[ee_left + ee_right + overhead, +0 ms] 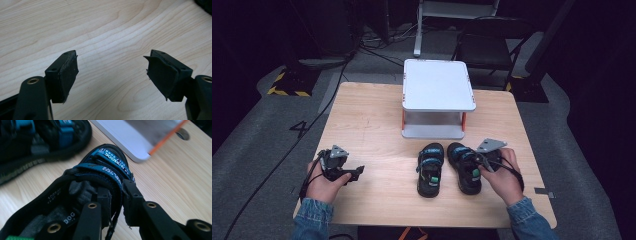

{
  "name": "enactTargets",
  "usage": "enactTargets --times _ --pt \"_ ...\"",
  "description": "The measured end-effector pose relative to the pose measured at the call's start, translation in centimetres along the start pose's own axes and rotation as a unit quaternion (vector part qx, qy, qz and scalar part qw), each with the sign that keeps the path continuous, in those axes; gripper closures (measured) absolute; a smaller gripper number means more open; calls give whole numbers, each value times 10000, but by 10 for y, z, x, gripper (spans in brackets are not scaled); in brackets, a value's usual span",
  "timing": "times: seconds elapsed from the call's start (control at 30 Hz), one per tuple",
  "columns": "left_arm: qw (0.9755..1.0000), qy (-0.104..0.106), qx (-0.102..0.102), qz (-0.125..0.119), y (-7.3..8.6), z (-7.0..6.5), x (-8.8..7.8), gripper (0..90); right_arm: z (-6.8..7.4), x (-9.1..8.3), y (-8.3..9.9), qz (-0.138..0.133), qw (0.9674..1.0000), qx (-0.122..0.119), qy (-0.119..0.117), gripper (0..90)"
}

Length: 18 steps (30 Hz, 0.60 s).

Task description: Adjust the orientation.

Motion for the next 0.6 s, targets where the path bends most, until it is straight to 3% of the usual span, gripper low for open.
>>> enactTargets --times 0.07,0.13,0.23,0.3,0.4,0.5,0.6 --pt "10000 -2 -36 11 4 1 -1 252 10 8 -10 1 9999 37 -141 770" --pt "10000 -10 -89 21 6 2 -1 252 18 8 -21 -123 9997 -91 -191 762" --pt "9999 -5 -81 62 9 2 -1 252 19 7 -32 -505 9978 34 -436 752" --pt "9999 -7 -96 49 10 0 0 252 21 11 -36 -677 9968 35 -433 752" --pt "9999 -4 -98 54 10 0 -1 252 27 19 -35 -572 9975 -197 -374 750" --pt "10000 -10 -51 37 9 2 -1 252 27 19 -30 -621 9971 -60 -427 747" --pt "10000 5 -51 66 7 1 2 252 23 18 -24 -646 9957 150 -641 742"
Point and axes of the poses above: each handheld gripper's, and its own axes: x roughly forward along the jaws, y roughly out of its underside, z roughly to its left, the point moved 5 cm from there along x, roughly forward along the jaws, and after that the axes turned 9 degrees about z, right-handed, at the moved point
